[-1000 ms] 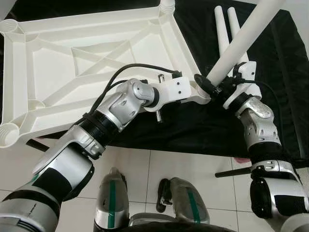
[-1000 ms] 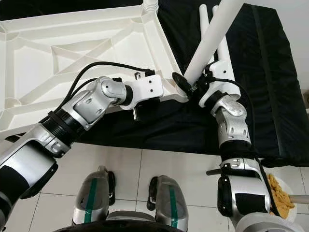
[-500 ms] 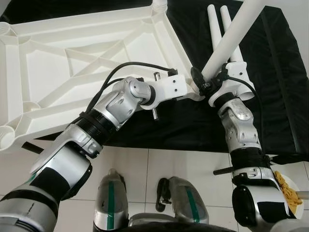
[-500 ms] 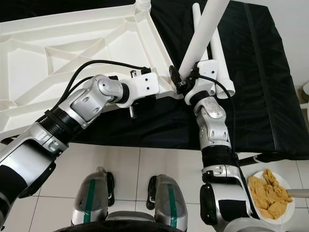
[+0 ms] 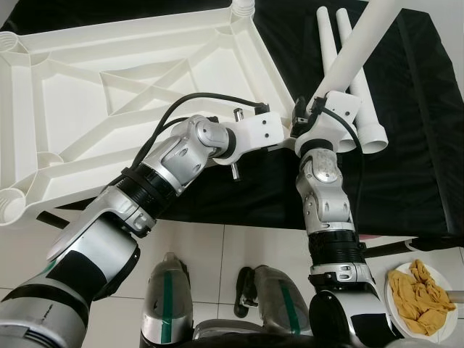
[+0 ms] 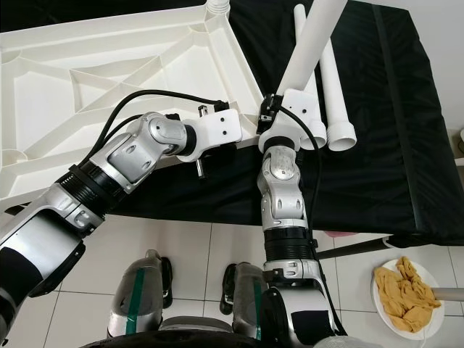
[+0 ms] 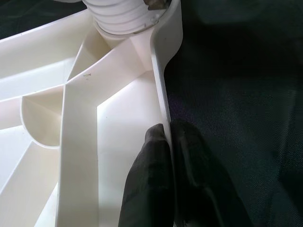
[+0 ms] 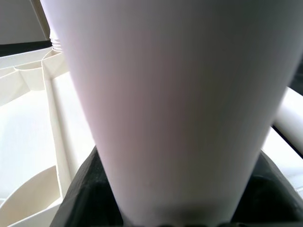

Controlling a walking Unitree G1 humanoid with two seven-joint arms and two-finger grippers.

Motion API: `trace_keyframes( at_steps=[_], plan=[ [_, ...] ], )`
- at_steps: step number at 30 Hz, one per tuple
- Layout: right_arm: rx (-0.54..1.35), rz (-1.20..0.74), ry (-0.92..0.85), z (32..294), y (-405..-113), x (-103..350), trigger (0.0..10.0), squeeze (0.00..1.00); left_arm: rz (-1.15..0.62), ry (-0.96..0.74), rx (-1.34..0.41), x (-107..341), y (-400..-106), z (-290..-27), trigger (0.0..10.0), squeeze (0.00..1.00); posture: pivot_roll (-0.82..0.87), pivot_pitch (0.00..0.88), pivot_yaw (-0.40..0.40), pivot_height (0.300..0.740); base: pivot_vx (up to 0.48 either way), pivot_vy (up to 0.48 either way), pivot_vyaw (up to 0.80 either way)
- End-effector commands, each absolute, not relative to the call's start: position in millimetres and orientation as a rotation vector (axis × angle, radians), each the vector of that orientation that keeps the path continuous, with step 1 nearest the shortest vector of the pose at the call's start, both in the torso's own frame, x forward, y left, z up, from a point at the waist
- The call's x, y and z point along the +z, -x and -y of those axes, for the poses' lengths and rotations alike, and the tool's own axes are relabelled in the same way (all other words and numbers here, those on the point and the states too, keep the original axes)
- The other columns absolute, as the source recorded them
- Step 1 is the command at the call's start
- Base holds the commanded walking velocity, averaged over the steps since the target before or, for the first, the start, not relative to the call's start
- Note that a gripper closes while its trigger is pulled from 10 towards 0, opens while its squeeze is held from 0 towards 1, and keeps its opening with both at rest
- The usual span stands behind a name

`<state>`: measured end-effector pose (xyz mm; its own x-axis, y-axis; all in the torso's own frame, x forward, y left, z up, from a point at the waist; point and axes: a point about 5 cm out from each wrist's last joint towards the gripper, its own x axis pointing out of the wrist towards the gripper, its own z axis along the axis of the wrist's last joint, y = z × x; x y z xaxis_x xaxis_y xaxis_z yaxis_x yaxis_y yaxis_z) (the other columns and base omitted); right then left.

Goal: Building children table

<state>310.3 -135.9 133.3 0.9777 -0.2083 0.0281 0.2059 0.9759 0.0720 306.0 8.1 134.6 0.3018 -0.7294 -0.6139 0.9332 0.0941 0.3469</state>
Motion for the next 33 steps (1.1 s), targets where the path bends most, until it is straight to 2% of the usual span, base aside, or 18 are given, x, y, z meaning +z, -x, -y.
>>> trace_keyframes(
  at_steps=[1, 7, 8, 9, 10, 21, 22, 23, 27, 31, 32, 33],
  plan=[
    [-0.320, 0.023, -0.028, 157, -308, 134, 10.0, 0.00, -0.445, -0.821, -1.440, 110, -286, -5, 10.0, 0.00, 0.04, 0.001, -0.058, 0.740, 0.000, 0.000, 0.00],
    [-0.331, 0.010, -0.031, 151, -307, 134, 10.0, 0.00, -0.444, -0.822, -1.439, 110, -286, -5, 10.0, 0.00, 0.04, 0.000, -0.059, 0.740, 0.000, 0.000, 0.00],
    [-0.321, 0.008, -0.039, 150, -307, 134, 10.0, 0.13, -0.444, -0.823, -1.439, 109, -286, -5, 10.0, 0.00, 0.04, 0.000, -0.059, 0.740, 0.000, 0.000, 0.00],
    [-0.321, 0.008, -0.039, 150, -307, 134, 10.0, 0.13, -0.444, -0.823, -1.439, 109, -286, -5, 10.0, 0.00, 0.04, 0.000, -0.059, 0.740, 0.000, 0.000, 0.00],
    [-0.263, 0.021, -0.061, 148, -307, 135, 10.0, 1.00, -0.444, -0.825, -1.439, 109, -286, -5, 10.0, 0.00, 0.04, 0.000, -0.061, 0.740, 0.000, 0.000, 0.00],
    [-0.177, 0.101, -0.096, 150, -305, 145, 10.0, 1.00, -0.446, -0.825, -1.445, 107, -284, -4, 10.0, 0.00, 0.04, 0.000, -0.063, 0.740, 0.000, 0.000, 0.00],
    [-0.153, 0.109, -0.102, 151, -305, 146, 10.0, 0.91, -0.446, -0.825, -1.446, 107, -283, -4, 10.0, 0.00, 0.04, 0.000, -0.065, 0.740, 0.000, 0.000, 0.00],
    [-0.110, 0.119, -0.119, 150, -304, 148, 10.0, 0.00, -0.445, -0.826, -1.447, 107, -283, -3, 10.0, 0.00, 0.04, 0.000, -0.065, 0.740, 0.000, 0.000, 0.00],
    [-0.028, 0.129, -0.142, 148, -303, 148, 10.0, 0.00, -0.443, -0.826, -1.450, 107, -283, -3, 10.0, 0.00, 0.03, 0.000, -0.065, 0.740, 0.000, 0.000, 0.00],
    [0.130, 0.129, -0.139, 147, -300, 145, 10.0, 0.00, -0.442, -0.826, -1.450, 107, -283, -2, 10.0, 0.00, 0.03, 0.000, -0.067, 0.740, 0.000, 0.000, 0.00],
    [0.221, 0.139, -0.123, 152, -301, 143, 10.0, 0.00, -0.441, -0.825, -1.450, 107, -283, -2, 10.0, 0.00, 0.03, 0.000, -0.064, 0.740, 0.000, 0.000, 0.00],
    [0.221, 0.139, -0.123, 152, -301, 143, 10.0, 0.00, -0.441, -0.825, -1.450, 107, -283, -2, 10.0, 0.00, 0.03, 0.000, -0.064, 0.740, 0.000, 0.000, 0.00]
  ],
)
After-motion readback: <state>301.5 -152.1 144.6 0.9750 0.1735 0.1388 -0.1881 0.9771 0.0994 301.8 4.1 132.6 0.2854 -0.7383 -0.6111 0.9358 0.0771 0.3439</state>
